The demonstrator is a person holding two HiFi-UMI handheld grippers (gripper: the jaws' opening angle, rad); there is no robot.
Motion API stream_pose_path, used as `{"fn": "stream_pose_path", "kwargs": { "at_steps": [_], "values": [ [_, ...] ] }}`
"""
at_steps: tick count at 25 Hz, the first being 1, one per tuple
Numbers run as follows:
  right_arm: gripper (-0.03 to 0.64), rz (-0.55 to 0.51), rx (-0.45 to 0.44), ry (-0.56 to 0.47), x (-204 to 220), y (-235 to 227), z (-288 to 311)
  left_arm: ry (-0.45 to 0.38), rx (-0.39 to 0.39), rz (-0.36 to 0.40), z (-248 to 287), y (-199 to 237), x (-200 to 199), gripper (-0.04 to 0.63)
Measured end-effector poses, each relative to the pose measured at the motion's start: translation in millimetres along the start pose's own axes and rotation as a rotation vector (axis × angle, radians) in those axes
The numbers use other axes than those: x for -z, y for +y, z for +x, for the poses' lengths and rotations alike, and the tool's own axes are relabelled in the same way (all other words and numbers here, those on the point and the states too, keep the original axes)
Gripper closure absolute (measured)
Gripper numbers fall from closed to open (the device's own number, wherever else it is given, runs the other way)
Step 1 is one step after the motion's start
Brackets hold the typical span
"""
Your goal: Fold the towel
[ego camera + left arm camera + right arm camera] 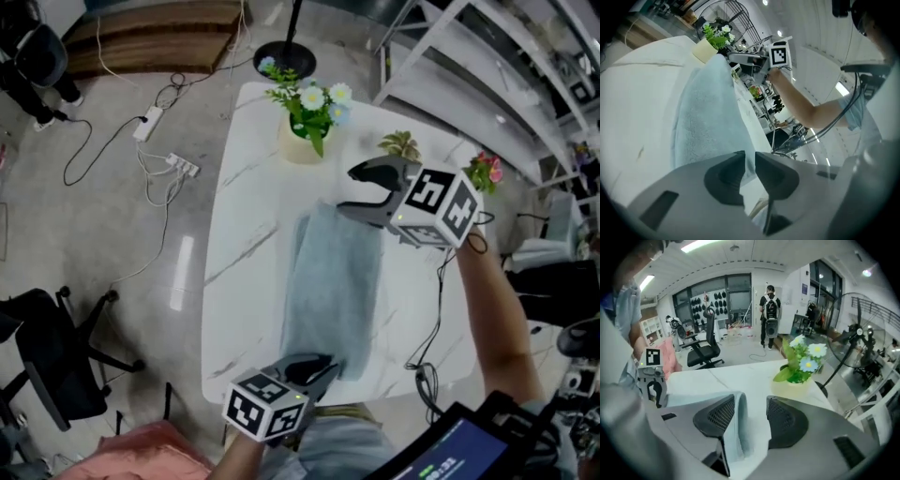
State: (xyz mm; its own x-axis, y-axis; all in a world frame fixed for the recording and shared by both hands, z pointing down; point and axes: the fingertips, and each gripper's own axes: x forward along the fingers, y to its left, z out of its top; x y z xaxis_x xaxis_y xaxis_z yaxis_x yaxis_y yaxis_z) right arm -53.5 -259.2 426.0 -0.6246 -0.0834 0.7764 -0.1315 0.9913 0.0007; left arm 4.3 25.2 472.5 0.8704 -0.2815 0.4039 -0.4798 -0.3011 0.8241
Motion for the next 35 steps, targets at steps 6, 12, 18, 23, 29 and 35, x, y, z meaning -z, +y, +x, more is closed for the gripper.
{"fn": "stream_pose_path", "kwargs": {
  "at_steps": [6, 12, 18, 23, 29, 35],
  "values": [
    [0.445, 0.048, 0.136, -0.095, -2, -11, -25, 0.032, -0.015, 0.02, -7, 1, 1, 0.528],
    [0.589, 0.031, -0.017, 0.093, 106, 51, -8, 0.159, -0.044, 0.08, 3, 9, 19, 0.526],
    [0.598, 0.216, 0.042, -0.016, 112, -6, 9, 0.188, -0.064, 0.089, 5, 11, 22, 0.538],
    [0.569, 0.236, 0.113, -0.017, 104, -21, 7, 0.186, -0.073, 0.075, 7, 15, 21, 0.552],
    [0.571, 0.203, 0.176, -0.09, 76, 77, -58, 0.108, -0.095, 0.174, -26, 3, -9, 0.543],
    [0.574, 0.261, 0.039, -0.098, 103, 234, -41, 0.268, -0.116, 0.302, -27, 24, 21, 0.54]
  ]
}}
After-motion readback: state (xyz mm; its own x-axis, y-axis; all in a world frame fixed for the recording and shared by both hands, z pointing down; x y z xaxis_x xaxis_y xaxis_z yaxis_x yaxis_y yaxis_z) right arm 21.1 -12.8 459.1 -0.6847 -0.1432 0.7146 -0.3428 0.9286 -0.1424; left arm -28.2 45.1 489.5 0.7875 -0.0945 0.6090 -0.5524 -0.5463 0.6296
